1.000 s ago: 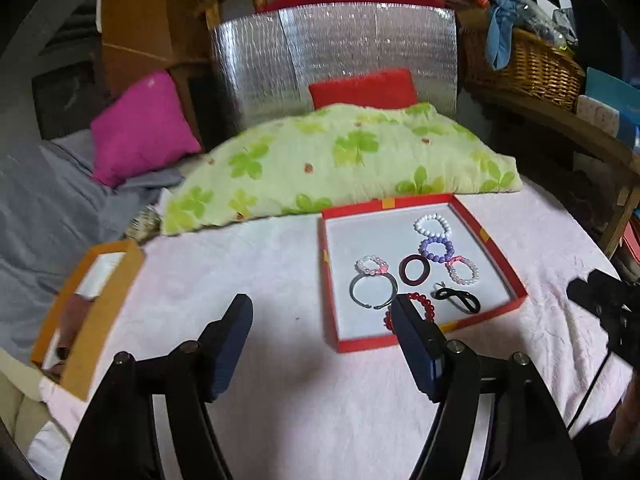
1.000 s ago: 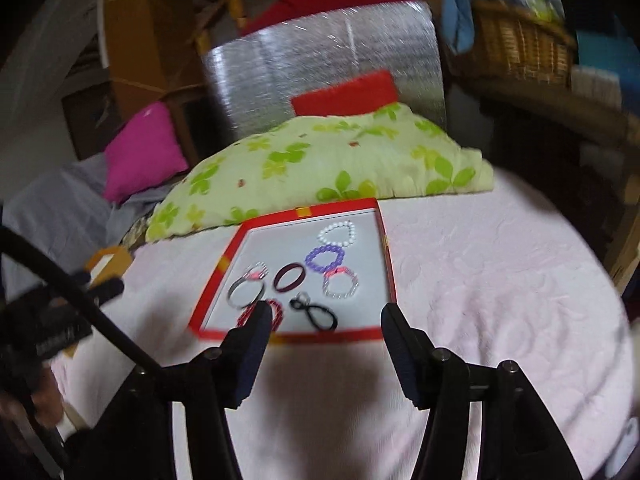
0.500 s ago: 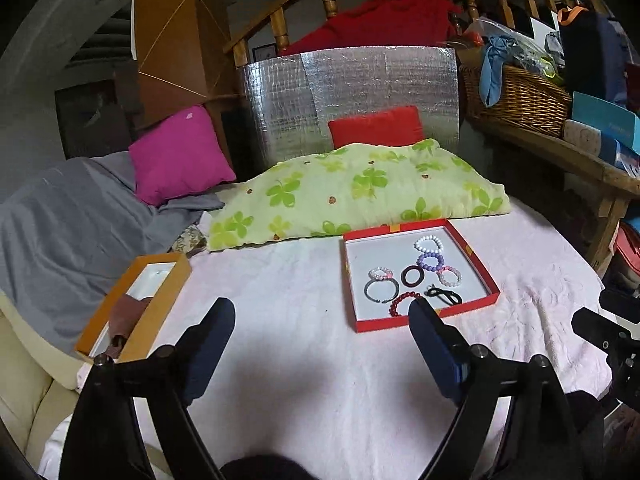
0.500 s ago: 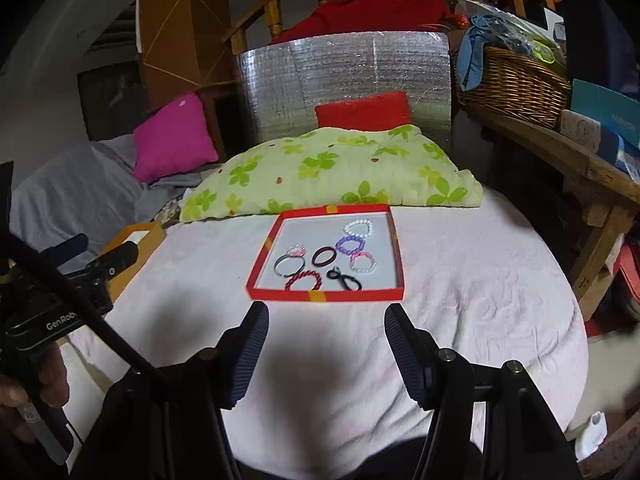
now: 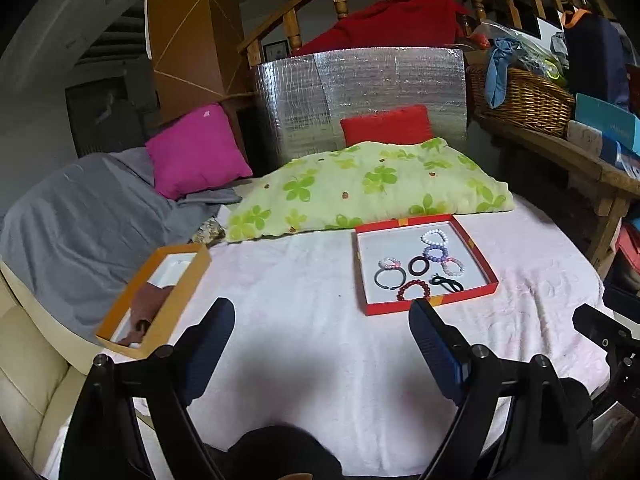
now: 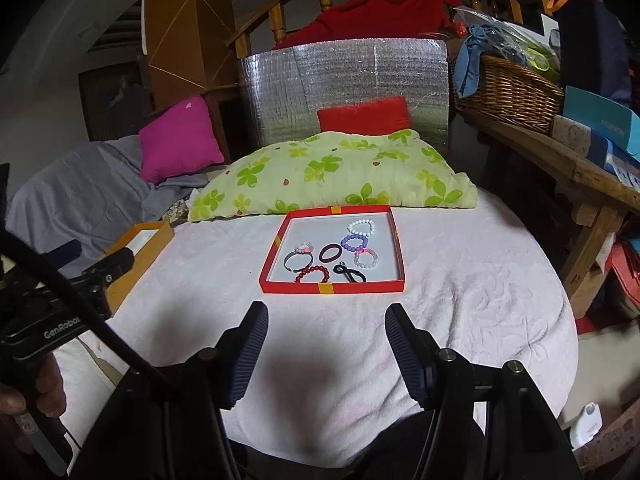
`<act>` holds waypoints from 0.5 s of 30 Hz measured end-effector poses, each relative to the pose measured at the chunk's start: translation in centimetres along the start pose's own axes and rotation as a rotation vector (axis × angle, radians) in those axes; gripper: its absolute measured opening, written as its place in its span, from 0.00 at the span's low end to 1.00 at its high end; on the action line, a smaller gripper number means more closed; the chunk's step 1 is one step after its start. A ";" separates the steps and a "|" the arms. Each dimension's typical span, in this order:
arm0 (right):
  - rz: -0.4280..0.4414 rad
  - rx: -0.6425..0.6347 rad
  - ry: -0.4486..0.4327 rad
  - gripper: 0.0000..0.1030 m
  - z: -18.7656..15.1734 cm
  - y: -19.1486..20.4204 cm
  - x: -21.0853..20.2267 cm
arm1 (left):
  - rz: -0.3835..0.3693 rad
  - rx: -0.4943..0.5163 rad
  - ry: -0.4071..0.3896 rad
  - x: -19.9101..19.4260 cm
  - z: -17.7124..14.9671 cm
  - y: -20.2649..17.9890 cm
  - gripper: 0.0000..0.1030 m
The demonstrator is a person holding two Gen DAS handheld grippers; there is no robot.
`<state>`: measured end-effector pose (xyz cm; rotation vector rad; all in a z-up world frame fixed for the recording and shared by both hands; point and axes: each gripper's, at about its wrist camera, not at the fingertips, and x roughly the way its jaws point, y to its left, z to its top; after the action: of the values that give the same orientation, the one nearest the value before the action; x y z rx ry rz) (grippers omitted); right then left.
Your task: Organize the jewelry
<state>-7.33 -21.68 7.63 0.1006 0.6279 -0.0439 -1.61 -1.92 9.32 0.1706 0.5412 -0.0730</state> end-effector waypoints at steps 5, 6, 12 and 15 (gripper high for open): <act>-0.011 -0.008 0.006 0.63 -0.2 0.3 0.5 | -0.009 0.007 -0.003 -0.3 0.1 -0.1 0.86; -0.017 -0.011 0.007 0.63 -0.3 0.3 0.5 | -0.007 0.004 -0.005 -0.4 0.1 -0.1 0.86; -0.031 -0.005 0.003 0.64 -0.3 0.1 0.8 | 0.000 -0.016 0.002 0.0 0.0 0.4 0.86; -0.040 -0.006 -0.001 0.64 -0.4 0.2 1.0 | 0.006 -0.017 0.003 0.1 -0.1 0.4 0.86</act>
<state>-6.73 -21.42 6.75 0.0824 0.6294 -0.0803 -1.56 -1.48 9.23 0.1563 0.5445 -0.0621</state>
